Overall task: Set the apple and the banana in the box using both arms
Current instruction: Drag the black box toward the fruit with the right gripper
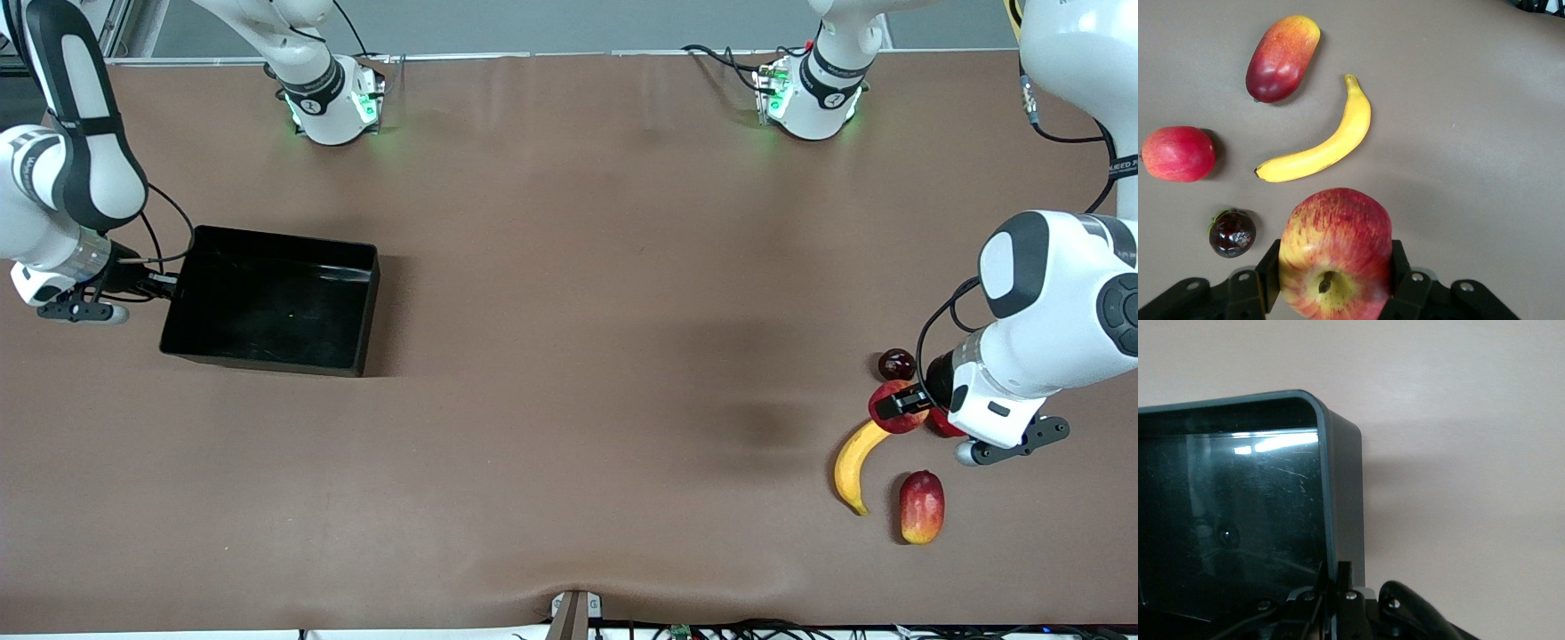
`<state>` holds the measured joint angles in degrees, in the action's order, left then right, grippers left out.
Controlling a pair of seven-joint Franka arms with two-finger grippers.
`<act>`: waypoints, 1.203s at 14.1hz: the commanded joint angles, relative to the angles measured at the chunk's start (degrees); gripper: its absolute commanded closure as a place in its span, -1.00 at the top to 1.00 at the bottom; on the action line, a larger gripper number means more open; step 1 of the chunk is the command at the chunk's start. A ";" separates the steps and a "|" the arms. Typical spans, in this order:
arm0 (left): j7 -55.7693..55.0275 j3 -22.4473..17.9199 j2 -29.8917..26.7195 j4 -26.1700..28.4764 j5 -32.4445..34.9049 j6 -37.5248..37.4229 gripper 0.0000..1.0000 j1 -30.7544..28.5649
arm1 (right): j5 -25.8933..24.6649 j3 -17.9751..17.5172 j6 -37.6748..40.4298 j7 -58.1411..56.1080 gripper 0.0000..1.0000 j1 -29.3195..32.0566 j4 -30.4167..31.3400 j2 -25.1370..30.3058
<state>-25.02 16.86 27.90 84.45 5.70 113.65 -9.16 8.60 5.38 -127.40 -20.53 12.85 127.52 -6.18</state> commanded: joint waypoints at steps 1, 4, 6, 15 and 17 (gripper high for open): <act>-0.74 0.10 -1.35 0.81 0.01 -0.71 -1.00 -0.16 | 4.40 0.15 8.71 0.48 -1.00 -1.76 -4.11 0.56; -0.82 0.10 -1.26 0.90 0.01 -0.71 -1.00 -0.16 | 8.36 0.15 13.32 2.94 -1.00 -6.58 -6.94 0.73; -0.82 0.10 -1.18 0.98 0.01 -0.71 -1.00 -0.16 | 9.50 0.07 13.40 4.08 -1.00 -10.19 -6.94 1.17; -1.00 0.81 -2.58 2.74 0.01 -3.52 -1.00 0.37 | 15.75 0.24 10.42 28.76 -1.00 -34.79 -11.93 -0.31; -1.00 1.07 -3.89 4.49 0.01 -3.52 -1.00 0.46 | 15.31 0.24 10.24 34.21 -1.00 -39.63 -15.10 -3.29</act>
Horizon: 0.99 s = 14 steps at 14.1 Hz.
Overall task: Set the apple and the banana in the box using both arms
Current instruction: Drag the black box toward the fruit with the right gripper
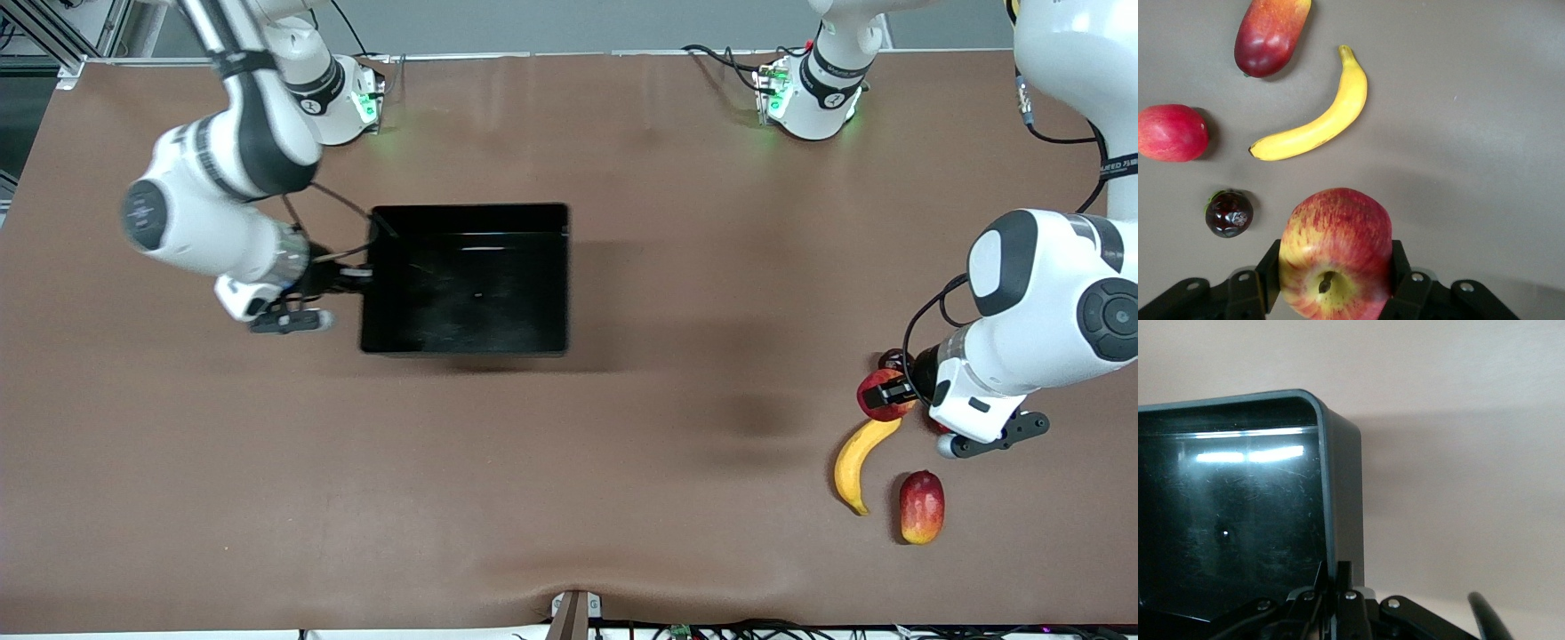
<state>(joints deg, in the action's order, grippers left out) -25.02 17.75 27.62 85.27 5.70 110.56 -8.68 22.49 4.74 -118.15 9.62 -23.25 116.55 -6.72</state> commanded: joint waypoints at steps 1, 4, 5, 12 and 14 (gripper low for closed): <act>-0.91 0.87 -4.67 4.72 0.01 -0.52 -1.00 -0.11 | 1.42 0.88 0.99 7.31 -1.00 -5.47 -5.79 -4.43; -0.65 2.02 -7.05 5.79 0.01 -5.07 -1.00 -0.20 | 1.50 0.88 1.25 13.22 -1.00 -10.22 -13.52 -11.71; -0.56 2.46 -7.84 6.13 0.10 -6.31 -1.00 -0.20 | 1.68 0.88 1.17 15.49 -1.00 -11.80 -15.46 -13.57; -1.09 10.89 -7.68 11.14 -0.51 -3.96 -1.00 0.59 | 3.87 0.88 -13.22 27.12 -1.00 -20.43 -17.32 -22.54; -1.18 11.52 -6.19 11.15 -0.51 -2.03 -1.00 3.74 | 2.22 1.40 -20.16 26.77 0.99 -20.96 -16.28 -23.25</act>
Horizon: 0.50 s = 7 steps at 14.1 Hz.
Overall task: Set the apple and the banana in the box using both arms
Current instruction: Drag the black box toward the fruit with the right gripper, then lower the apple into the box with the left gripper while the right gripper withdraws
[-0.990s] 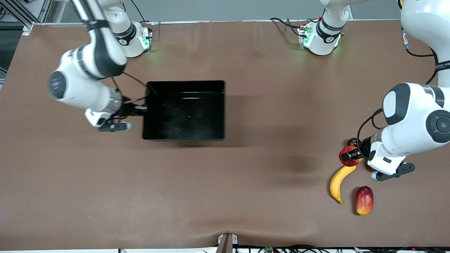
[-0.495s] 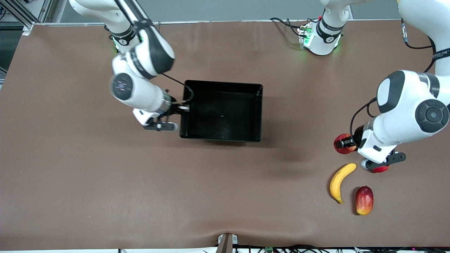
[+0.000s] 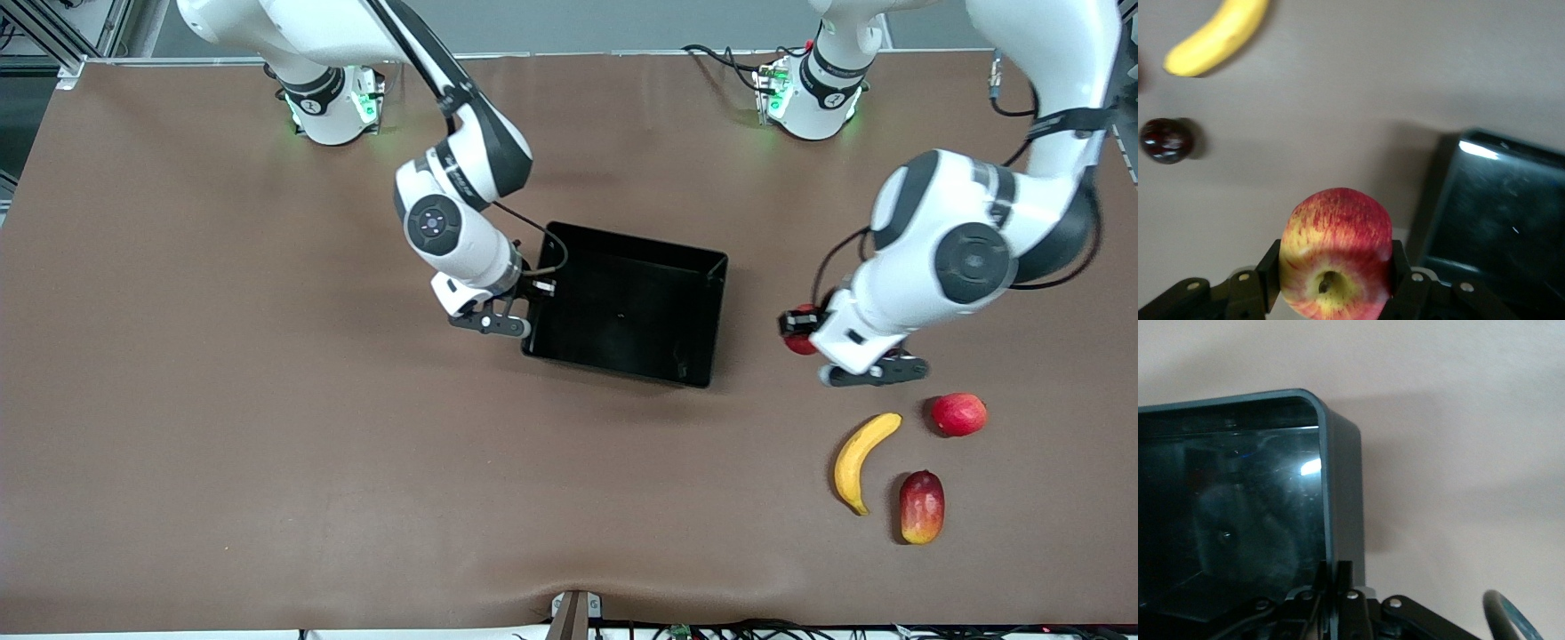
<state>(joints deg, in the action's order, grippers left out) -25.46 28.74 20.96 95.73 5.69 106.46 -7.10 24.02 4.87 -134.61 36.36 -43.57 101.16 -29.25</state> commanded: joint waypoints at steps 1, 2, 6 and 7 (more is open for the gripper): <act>-1.60 0.52 1.44 0.69 -0.51 3.30 -1.00 4.09 | -0.01 1.29 -6.95 0.20 1.00 -0.12 0.08 -0.54; -4.65 0.52 2.58 0.60 -0.42 4.35 -1.00 5.94 | -0.02 1.20 -6.99 0.38 1.00 0.15 0.18 0.24; -10.40 0.35 7.41 0.60 1.42 8.49 -1.00 12.02 | -0.02 1.46 -3.50 0.03 1.00 2.16 -0.35 2.97; -10.48 0.44 8.30 0.69 2.30 8.84 -1.00 12.98 | -0.28 1.46 1.58 -0.15 1.00 3.48 -1.22 3.67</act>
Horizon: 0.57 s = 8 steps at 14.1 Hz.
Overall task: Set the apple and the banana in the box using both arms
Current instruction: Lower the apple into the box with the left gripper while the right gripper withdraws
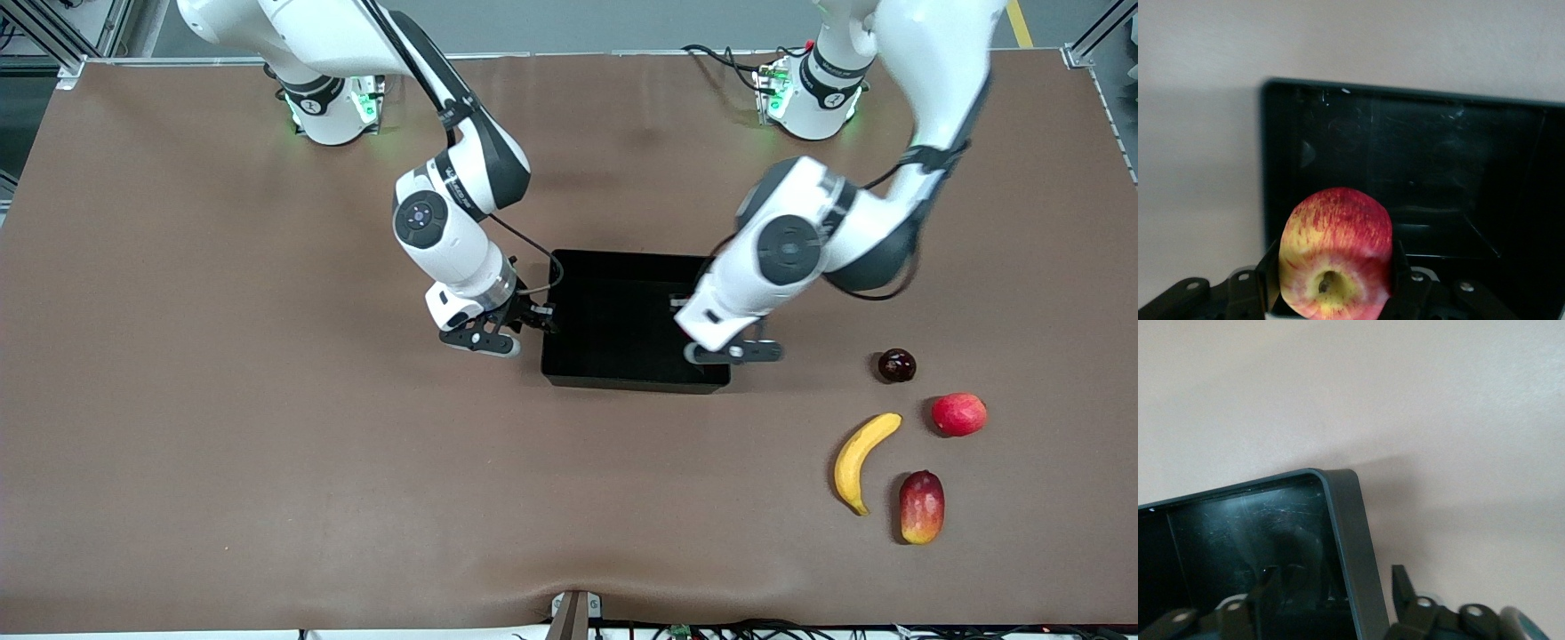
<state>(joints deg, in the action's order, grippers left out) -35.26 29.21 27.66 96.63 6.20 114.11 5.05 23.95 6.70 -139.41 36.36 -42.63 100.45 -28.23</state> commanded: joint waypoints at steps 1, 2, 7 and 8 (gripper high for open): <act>-0.68 -0.11 2.13 0.13 2.23 1.21 -1.00 1.88 | -0.31 -0.37 11.56 -0.15 1.00 3.51 -1.57 3.61; -0.68 -0.03 2.48 1.44 2.85 1.47 -1.00 1.98 | -0.31 -0.20 16.84 -0.06 1.00 4.73 -2.27 4.84; -2.18 -0.11 4.68 7.16 3.64 4.90 -1.00 2.86 | -3.90 -0.11 34.17 -1.90 1.00 11.94 -3.95 10.29; -2.27 -0.20 5.20 7.26 4.86 4.90 -1.00 2.95 | -5.65 -0.02 37.16 -2.08 1.00 13.69 -4.04 11.52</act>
<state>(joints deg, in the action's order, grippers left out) -36.02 29.14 33.00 102.50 8.88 118.04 7.65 21.10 7.47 -106.77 35.09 -32.23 96.00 -19.49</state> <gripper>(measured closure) 0.352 0.000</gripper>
